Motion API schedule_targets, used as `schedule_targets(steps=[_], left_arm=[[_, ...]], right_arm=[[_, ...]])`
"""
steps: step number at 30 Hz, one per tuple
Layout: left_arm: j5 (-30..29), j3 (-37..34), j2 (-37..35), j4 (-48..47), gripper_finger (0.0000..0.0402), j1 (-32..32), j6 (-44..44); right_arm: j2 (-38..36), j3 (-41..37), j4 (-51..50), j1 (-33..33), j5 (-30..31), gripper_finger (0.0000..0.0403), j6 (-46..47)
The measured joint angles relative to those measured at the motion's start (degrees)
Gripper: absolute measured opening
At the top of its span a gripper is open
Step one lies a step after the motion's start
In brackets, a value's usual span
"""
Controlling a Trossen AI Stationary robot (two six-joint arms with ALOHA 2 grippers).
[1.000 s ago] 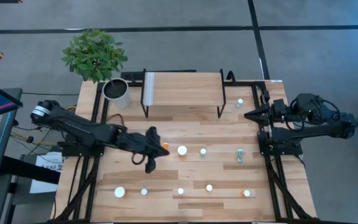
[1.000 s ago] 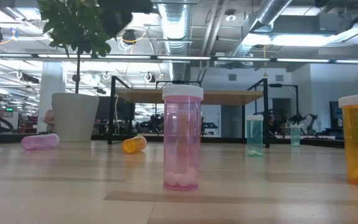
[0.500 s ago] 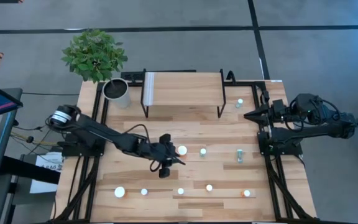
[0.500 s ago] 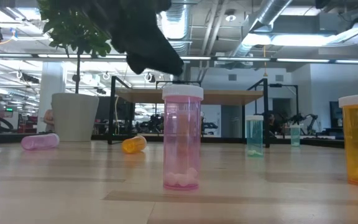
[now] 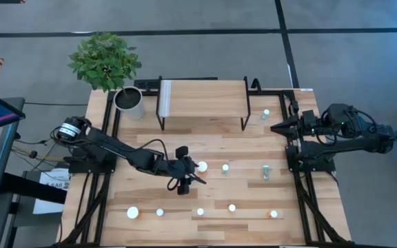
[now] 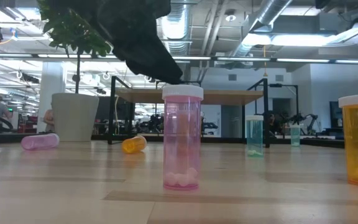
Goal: Pick and place medicine bottles onto shelf by color
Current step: Put the top large orange pill bottle on the shelf
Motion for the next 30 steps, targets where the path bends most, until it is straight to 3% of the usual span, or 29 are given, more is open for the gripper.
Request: schedule_targets(steps=[9, 13, 21, 30], left_arm=[[0.9, 0.0, 0.0, -0.4, 0.0215, -1.8, 0.3], [-0.5, 0.0, 0.0, -0.4, 0.0222, 1.4, 2.1], [4.7, 3.0, -0.2, -2.1, 0.0254, 7.1, 7.8], [4.6, 4.5, -0.2, -3.4, 0.0298, 6.2, 8.3]], right_arm=[[0.0, 0.0, 0.0, 0.0, 0.0, 0.0056, 0.0], [0.0, 0.0, 0.0, 0.0, 0.0, 0.0056, 0.0], [0.0, 0.0, 0.0, 0.0, 0.0, 0.0056, 0.0], [0.0, 0.0, 0.0, 0.0, 0.0, 0.0056, 0.0]])
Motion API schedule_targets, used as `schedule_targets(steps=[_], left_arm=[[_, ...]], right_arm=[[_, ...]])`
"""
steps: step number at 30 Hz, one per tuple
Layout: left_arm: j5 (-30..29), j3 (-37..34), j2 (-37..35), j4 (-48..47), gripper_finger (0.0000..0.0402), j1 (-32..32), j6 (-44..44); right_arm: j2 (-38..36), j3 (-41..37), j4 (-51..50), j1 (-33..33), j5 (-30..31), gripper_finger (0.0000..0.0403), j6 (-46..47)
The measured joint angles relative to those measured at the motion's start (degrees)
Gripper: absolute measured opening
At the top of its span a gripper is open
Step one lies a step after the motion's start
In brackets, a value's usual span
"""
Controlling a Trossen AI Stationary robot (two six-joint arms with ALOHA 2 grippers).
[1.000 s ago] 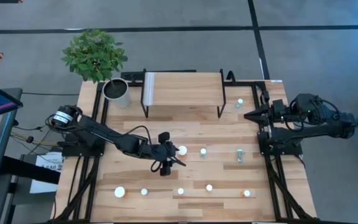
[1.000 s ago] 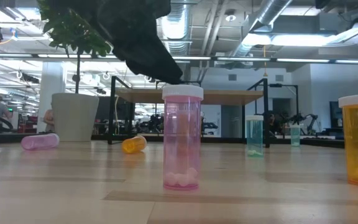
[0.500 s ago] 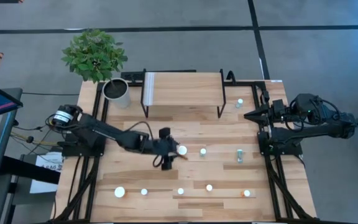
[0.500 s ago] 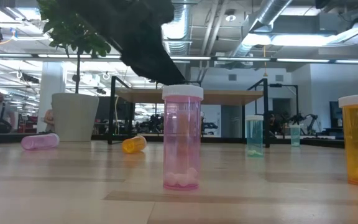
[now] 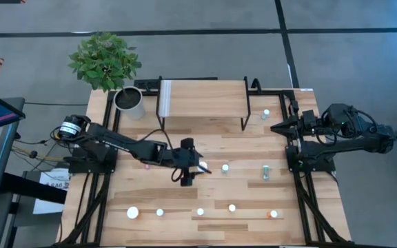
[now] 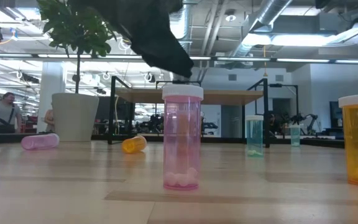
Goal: Pick and place medicine bottles onto shelf by color
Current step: Put the top large orange pill bottle on the shelf
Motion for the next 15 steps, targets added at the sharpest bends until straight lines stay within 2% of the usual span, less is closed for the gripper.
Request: schedule_targets(steps=[4, 15], left_arm=[[-2.1, 0.1, 0.8, 2.3, 0.0309, 0.7, -2.9], [0.9, 0.0, 7.0, 2.9, 0.0309, 4.2, -2.3]], right_arm=[[0.0, 0.0, 0.0, 0.0, 0.0, 0.0056, 0.0], [0.0, 0.0, -0.1, 0.0, 0.0, 0.0056, 0.0]])
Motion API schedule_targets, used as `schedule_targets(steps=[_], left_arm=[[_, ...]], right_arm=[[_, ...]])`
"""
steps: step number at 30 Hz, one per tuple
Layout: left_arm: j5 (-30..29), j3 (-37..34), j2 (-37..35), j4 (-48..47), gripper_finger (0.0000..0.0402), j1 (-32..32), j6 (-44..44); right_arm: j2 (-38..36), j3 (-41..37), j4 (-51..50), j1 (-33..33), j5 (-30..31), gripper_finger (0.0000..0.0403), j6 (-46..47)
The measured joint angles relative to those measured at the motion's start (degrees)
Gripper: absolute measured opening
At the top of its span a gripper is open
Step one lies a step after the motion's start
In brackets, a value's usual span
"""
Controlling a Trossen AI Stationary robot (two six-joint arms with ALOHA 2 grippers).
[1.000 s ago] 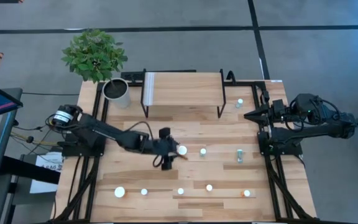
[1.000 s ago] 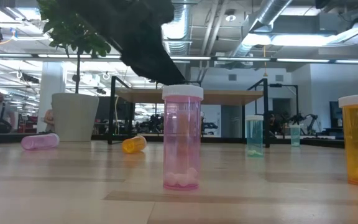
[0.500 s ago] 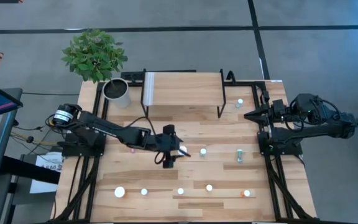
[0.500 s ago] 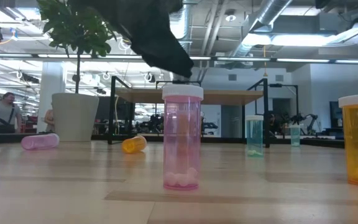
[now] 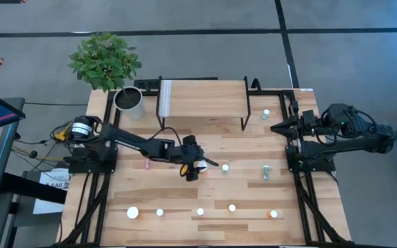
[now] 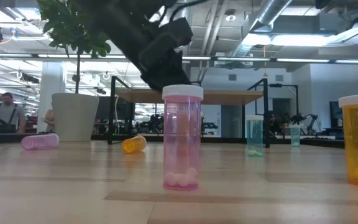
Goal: Pick and place medicine bottles onto shelf by color
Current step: Put the top large orange pill bottle on the shelf
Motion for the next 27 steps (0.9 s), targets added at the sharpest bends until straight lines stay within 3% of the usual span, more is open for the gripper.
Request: schedule_targets(steps=[27], left_arm=[[2.6, 0.1, 0.9, -2.0, 0.0309, -3.0, -1.6]], right_arm=[[0.0, 0.0, -0.9, 0.0, 0.0, 0.0056, 0.0]])
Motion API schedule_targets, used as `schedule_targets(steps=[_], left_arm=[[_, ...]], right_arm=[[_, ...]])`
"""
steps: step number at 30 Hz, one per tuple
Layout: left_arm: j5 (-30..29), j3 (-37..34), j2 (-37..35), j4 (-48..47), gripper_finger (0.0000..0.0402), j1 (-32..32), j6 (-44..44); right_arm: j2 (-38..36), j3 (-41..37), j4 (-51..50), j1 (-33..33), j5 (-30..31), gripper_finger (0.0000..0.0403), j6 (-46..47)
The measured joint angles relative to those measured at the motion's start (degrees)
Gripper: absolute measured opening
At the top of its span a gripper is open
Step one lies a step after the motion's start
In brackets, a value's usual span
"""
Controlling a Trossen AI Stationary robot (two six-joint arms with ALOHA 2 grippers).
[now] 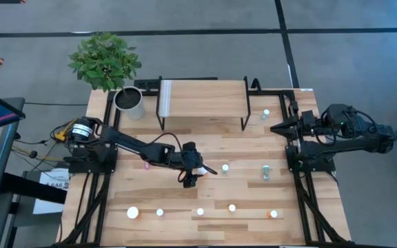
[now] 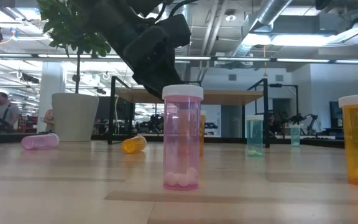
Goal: Pick and place medicine bottles onto shelf by color
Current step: Put the top large orange pill bottle on the shelf
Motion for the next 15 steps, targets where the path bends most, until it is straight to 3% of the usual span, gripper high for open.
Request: schedule_targets(steps=[15], left_arm=[[2.7, 0.0, 1.7, 0.5, 0.03, 0.5, 0.4]], right_arm=[[0.0, 0.0, 0.0, 0.0, 0.0, 0.0056, 0.0]])
